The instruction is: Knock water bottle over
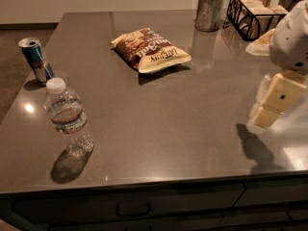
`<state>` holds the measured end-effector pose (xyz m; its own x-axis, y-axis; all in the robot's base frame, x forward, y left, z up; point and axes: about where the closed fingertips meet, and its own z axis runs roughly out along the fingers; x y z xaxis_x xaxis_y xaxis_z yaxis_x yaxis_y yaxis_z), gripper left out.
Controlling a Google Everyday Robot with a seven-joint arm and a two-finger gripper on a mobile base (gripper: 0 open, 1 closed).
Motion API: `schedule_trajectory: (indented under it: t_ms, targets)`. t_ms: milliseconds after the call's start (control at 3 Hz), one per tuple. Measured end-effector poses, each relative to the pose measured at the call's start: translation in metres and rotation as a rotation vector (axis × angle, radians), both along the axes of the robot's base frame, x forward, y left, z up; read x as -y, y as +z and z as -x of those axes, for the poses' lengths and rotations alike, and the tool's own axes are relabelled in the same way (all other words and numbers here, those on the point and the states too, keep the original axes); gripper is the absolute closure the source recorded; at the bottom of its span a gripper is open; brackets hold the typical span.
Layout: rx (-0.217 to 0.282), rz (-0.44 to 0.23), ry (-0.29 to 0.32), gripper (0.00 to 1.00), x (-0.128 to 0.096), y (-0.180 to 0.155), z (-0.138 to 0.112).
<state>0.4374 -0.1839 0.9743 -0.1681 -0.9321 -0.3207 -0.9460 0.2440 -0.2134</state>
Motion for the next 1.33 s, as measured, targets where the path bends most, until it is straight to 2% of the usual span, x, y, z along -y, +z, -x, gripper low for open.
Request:
schedule_trajectory:
  t_ms: [333,667,1333]
  targets:
    - [-0.011,-0.137,0.097,0.00,-0.058,-0.012,0.009]
    - [-0.003,-0.246,0.176,0.00,-0.115,-0.025,0.019]
    - [0.044,-0.420,0.306,0.00,-0.235,-0.031,0.032]
